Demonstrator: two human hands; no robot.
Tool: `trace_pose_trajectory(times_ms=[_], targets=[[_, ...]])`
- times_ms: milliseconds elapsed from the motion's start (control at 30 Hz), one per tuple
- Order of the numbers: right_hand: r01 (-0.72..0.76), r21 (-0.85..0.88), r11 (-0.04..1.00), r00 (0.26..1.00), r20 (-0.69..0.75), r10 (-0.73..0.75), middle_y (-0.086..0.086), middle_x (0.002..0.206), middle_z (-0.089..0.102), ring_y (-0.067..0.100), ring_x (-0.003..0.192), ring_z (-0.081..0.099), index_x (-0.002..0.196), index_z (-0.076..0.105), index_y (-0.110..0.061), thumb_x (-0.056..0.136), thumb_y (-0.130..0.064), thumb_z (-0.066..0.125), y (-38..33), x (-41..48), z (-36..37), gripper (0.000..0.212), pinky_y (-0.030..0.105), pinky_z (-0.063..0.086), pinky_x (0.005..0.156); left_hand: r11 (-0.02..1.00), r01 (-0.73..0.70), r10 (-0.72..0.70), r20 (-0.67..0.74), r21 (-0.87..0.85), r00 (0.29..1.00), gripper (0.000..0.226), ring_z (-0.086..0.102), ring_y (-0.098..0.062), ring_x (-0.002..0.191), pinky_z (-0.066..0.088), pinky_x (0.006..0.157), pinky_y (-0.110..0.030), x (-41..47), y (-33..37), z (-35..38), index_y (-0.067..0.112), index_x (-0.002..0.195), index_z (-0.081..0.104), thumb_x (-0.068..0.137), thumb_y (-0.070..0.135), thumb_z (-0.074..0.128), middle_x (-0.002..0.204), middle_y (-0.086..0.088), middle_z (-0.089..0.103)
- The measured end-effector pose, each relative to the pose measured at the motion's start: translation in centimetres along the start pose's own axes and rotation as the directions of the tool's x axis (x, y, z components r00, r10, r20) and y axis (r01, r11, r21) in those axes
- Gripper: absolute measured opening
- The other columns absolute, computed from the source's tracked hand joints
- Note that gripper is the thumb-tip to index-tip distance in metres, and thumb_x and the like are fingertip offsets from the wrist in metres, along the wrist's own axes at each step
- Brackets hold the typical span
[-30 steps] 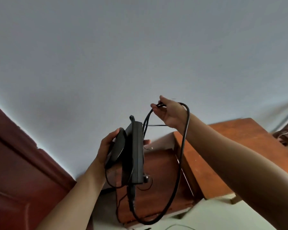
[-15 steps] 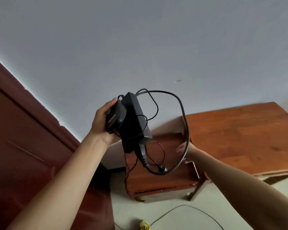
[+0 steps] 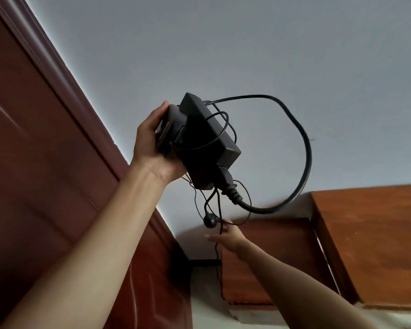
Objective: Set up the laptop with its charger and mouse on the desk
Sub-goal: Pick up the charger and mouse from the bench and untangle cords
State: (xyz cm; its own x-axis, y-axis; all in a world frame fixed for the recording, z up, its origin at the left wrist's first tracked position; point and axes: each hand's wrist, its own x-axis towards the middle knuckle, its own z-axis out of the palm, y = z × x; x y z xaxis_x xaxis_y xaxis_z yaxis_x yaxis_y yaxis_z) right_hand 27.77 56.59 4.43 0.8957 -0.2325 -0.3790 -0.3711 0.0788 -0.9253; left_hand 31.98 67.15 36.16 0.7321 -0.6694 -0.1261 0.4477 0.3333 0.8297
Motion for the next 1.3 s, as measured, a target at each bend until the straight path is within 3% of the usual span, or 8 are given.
trace_pose_trajectory(times_ms=[133, 300, 433, 567, 700, 833, 967, 1300], targets=[[0.026, -0.051, 0.998, 0.999, -0.032, -0.028, -0.008, 0.083, 0.061, 0.002, 0.077, 0.057, 0.093, 0.061, -0.017, 0.066, -0.017, 0.088, -1.4, 1.2, 2.4, 0.037, 0.006, 0.045, 0.062, 0.999, -0.030, 0.029, 0.018, 0.033, 0.999, 0.038, 0.067, -0.021, 0.075, 0.053, 0.078, -0.029, 0.0, 1.6, -1.7, 0.015, 0.083, 0.067, 0.086, 0.049, 0.051, 0.080, -0.002, 0.067], [-0.168, -0.391, 0.905, 0.986, -0.075, 0.151, -0.009, 0.065, 0.060, 0.005, 0.061, 0.056, 0.065, 0.059, -0.020, 0.070, -0.023, 0.080, 2.9, 0.4, 0.5, 0.022, 0.018, 0.043, 0.054, 0.998, -0.022, 0.021, 0.020, 0.053, 1.000, 0.040, 0.068, -0.021, 0.076, 0.053, 0.078, -0.029, 1.4, 3.0, -4.0, 0.015, 0.079, 0.069, 0.088, 0.048, 0.048, 0.079, -0.002, 0.067], [-0.356, -0.464, 0.811, 0.924, -0.305, 0.231, -0.004, 0.074, 0.065, 0.017, 0.086, 0.068, 0.073, 0.061, -0.020, 0.078, -0.035, 0.075, 9.7, -3.7, -4.4, 0.021, 0.026, 0.044, 0.065, 0.999, -0.050, 0.049, 0.008, 0.009, 0.999, 0.043, 0.064, -0.020, 0.081, 0.050, 0.085, -0.029, 4.0, 4.1, -6.5, 0.018, 0.062, 0.065, 0.090, 0.046, 0.046, 0.074, 0.000, 0.064], [-0.482, -0.239, 0.843, 0.812, -0.483, 0.327, 0.007, 0.083, 0.068, 0.032, 0.097, 0.067, 0.088, 0.070, -0.008, 0.091, -0.045, 0.060, 11.7, -5.9, -8.8, 0.039, 0.030, 0.046, 0.073, 1.000, -0.024, 0.024, 0.029, 0.002, 0.999, 0.036, 0.062, -0.020, 0.084, 0.042, 0.098, -0.031, 6.5, 3.0, -7.8, 0.021, 0.059, 0.059, 0.089, 0.041, 0.051, 0.075, 0.001, 0.062], [-0.384, 0.190, 0.904, 0.738, -0.524, 0.424, 0.014, 0.057, 0.068, 0.027, 0.050, 0.065, 0.067, 0.062, 0.001, 0.100, -0.045, 0.041, 9.5, -7.0, -12.7, 0.061, 0.033, 0.053, 0.051, 0.979, 0.097, -0.100, 0.012, 0.181, 0.995, 0.023, 0.063, -0.019, 0.081, 0.047, 0.086, -0.032, 9.0, -1.4, -7.9, 0.021, 0.074, 0.066, 0.086, 0.038, 0.056, 0.079, 0.001, 0.064], [-0.153, 0.366, 0.918, 0.718, -0.597, 0.358, 0.006, 0.044, 0.052, 0.021, 0.039, 0.053, 0.066, 0.050, -0.008, 0.099, -0.043, 0.047, 3.5, -9.7, -16.4, 0.048, 0.025, 0.045, 0.042, 0.904, 0.268, -0.281, -0.008, 0.333, 0.960, 0.021, 0.065, -0.017, 0.061, 0.054, 0.063, -0.026, 10.4, -7.5, -7.0, 0.015, 0.080, 0.063, 0.089, 0.033, 0.055, 0.069, -0.003, 0.064], [-0.040, 0.269, 0.962, 0.724, -0.656, 0.213, -0.001, 0.053, 0.043, 0.011, 0.041, 0.040, 0.078, 0.056, -0.013, 0.093, -0.030, 0.062, -2.2, -14.8, -20.3, 0.023, 0.015, 0.021, 0.034, 0.804, 0.374, -0.445, 0.052, 0.462, 0.894, 0.019, 0.066, -0.018, 0.054, 0.054, 0.052, -0.023, 10.8, -13.3, -4.1, 0.010, 0.082, 0.062, 0.089, 0.026, 0.056, 0.069, -0.007, 0.065], [-0.132, -0.083, 0.988, 0.681, -0.732, 0.029, 0.013, 0.074, 0.069, 0.015, 0.051, 0.059, 0.104, 0.061, -0.008, 0.101, -0.019, 0.046, -4.0, -25.7, -25.3, 0.019, 0.021, 0.047, 0.050, 0.634, 0.368, -0.686, 0.276, 0.680, 0.673, 0.022, 0.066, -0.027, 0.063, 0.056, 0.059, -0.032, 8.9, -24.9, 8.8, 0.001, 0.095, 0.062, 0.083, 0.020, 0.063, 0.079, -0.016, 0.066]])
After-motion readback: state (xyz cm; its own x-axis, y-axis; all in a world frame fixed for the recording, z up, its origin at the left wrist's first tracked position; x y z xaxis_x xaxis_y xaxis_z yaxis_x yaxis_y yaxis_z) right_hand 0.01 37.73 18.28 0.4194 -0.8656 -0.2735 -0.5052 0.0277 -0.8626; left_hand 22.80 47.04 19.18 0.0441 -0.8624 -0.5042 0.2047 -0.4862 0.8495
